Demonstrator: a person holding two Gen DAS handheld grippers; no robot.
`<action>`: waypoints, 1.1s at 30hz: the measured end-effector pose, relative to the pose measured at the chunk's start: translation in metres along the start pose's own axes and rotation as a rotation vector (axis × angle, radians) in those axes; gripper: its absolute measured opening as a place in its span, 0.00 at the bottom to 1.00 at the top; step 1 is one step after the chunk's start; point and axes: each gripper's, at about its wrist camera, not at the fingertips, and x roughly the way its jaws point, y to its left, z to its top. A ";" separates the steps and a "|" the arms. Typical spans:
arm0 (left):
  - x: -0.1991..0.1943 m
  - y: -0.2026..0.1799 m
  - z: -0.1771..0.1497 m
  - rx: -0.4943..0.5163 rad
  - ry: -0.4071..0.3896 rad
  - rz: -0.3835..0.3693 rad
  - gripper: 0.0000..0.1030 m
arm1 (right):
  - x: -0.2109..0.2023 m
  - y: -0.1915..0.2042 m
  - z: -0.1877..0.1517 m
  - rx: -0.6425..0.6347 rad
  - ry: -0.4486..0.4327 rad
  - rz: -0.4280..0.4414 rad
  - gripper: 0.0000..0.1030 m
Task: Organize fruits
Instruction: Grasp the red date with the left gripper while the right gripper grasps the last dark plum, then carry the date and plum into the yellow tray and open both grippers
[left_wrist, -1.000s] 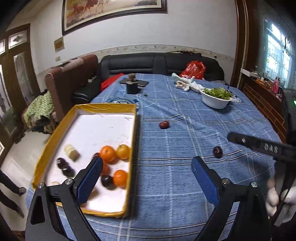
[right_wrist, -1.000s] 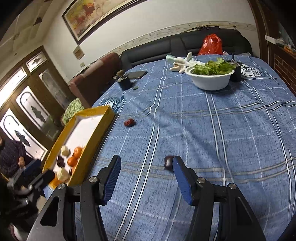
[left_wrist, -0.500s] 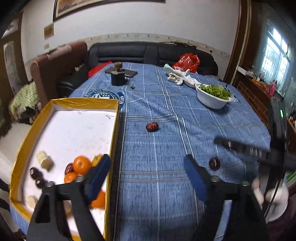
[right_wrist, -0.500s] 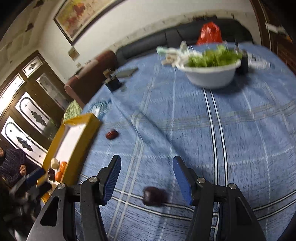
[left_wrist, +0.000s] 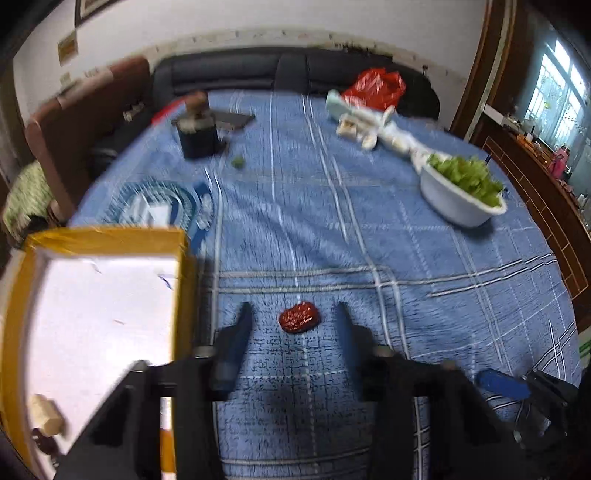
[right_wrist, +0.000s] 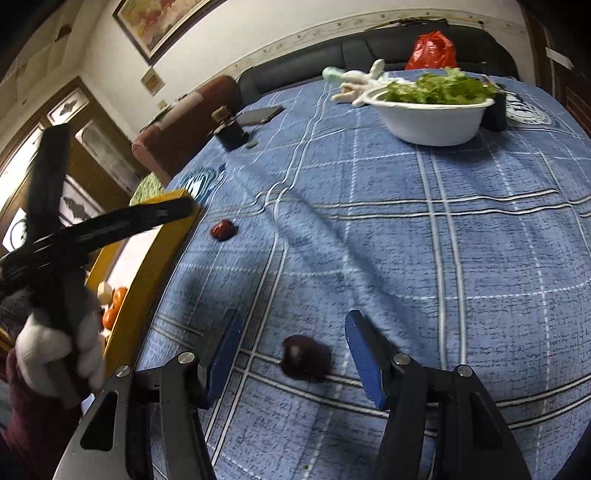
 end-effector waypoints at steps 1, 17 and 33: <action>0.009 0.004 0.000 -0.008 0.017 0.004 0.30 | 0.001 0.004 -0.001 -0.020 0.004 0.000 0.61; 0.031 -0.024 -0.010 0.126 0.038 0.024 0.27 | 0.022 0.028 -0.017 -0.179 0.057 -0.199 0.31; -0.049 -0.029 -0.061 0.038 -0.069 -0.083 0.26 | 0.011 0.000 -0.009 0.003 0.042 -0.005 0.27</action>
